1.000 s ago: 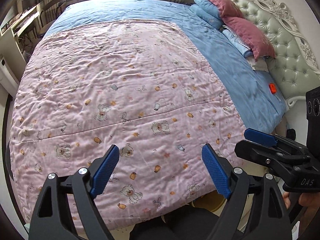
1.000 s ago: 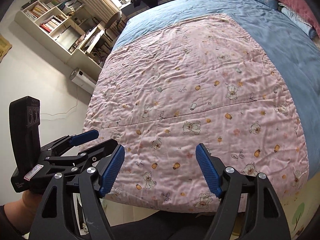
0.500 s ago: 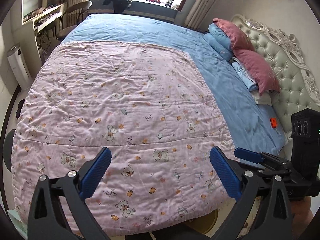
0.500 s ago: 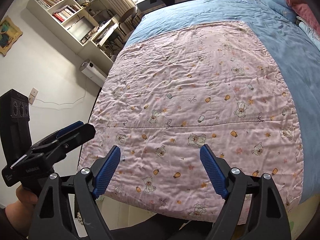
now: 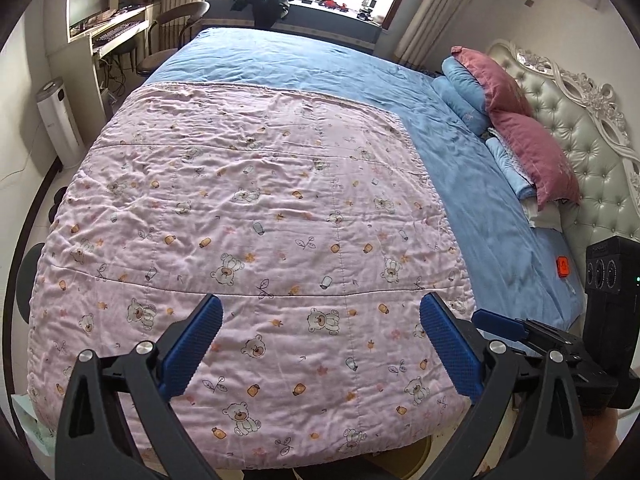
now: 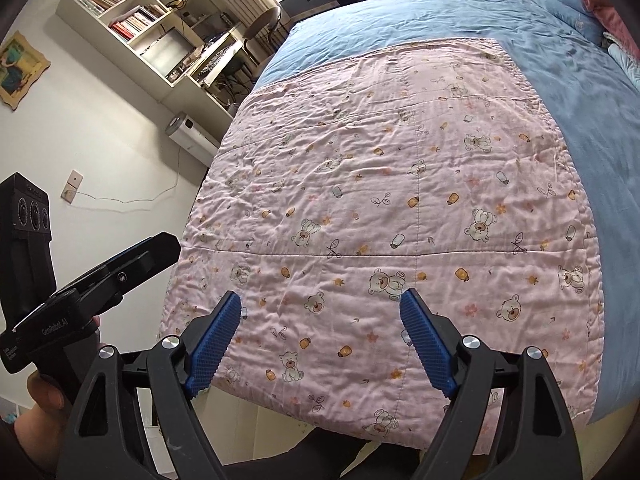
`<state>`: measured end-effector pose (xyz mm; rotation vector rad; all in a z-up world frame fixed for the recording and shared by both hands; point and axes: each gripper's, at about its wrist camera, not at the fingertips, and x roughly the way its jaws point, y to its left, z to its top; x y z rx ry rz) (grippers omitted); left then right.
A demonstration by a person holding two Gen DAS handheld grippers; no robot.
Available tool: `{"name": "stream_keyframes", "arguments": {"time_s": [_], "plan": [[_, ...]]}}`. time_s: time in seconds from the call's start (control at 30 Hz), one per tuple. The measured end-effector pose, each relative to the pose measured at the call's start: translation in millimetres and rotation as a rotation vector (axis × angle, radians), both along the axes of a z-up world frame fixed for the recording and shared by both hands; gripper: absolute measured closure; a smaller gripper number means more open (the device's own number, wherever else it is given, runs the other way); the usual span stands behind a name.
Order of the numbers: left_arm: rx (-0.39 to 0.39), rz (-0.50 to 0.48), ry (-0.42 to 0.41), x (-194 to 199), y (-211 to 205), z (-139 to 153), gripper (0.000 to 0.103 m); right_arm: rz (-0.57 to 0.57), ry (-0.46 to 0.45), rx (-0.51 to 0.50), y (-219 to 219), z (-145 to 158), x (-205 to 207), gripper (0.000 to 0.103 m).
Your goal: Collect trash
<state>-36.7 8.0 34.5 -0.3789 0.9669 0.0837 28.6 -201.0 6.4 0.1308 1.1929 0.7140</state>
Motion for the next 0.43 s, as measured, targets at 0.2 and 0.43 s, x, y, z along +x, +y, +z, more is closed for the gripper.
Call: {"name": "stream_keyframes", "arguments": {"time_s": [0.2, 0.43], "plan": [[0.027, 0.017, 0.013, -3.1, 2.3, -1.9, 0.004, -0.001, 0.007, -0.006, -3.2, -2.2, -0.3, 0.024], [-0.010, 0.048, 0.039, -3.7, 9.5, -5.8, 0.004, 0.003, 0.008, -0.001, 0.0, -0.4, -1.0, 0.024]]}}
